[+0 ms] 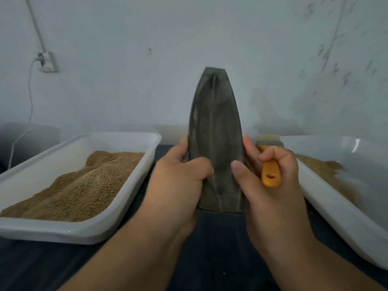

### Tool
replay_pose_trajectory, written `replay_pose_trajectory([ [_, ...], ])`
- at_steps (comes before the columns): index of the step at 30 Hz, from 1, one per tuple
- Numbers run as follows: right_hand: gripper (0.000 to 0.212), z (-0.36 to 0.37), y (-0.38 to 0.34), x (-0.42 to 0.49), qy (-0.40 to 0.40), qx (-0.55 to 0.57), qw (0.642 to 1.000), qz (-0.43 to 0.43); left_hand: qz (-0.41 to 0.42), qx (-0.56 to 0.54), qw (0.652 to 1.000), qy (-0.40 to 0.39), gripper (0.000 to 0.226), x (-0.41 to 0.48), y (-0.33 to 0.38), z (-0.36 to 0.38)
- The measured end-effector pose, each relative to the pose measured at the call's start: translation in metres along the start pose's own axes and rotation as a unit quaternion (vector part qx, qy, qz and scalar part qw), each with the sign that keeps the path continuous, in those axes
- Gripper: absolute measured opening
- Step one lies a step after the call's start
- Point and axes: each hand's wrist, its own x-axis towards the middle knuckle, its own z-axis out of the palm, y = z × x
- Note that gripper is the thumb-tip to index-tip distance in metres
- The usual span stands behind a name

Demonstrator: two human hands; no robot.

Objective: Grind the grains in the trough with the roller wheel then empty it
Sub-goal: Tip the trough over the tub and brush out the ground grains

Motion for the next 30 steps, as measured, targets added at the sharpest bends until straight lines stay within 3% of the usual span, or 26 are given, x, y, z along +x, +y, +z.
replay_pose_trajectory([
  [8,0.04,-0.062,0.016,-0.015,0.014,-0.103,0.986,0.132,-0.126,-0.036,0.99,0.044,0.047,-0.005,-0.062,0.015],
  [15,0.038,-0.078,0.031,-0.024,-0.009,-0.184,0.957,0.226,-0.178,-0.038,0.981,0.073,0.049,-0.009,-0.095,0.012],
  [26,0.034,-0.082,0.044,-0.03,-0.034,-0.282,0.927,0.246,-0.209,-0.054,0.973,0.086,0.047,-0.009,-0.114,0.001],
  [30,0.034,-0.083,0.036,-0.029,-0.083,-0.332,0.914,0.217,-0.219,-0.047,0.971,0.085,0.047,-0.01,-0.116,-0.001],
])
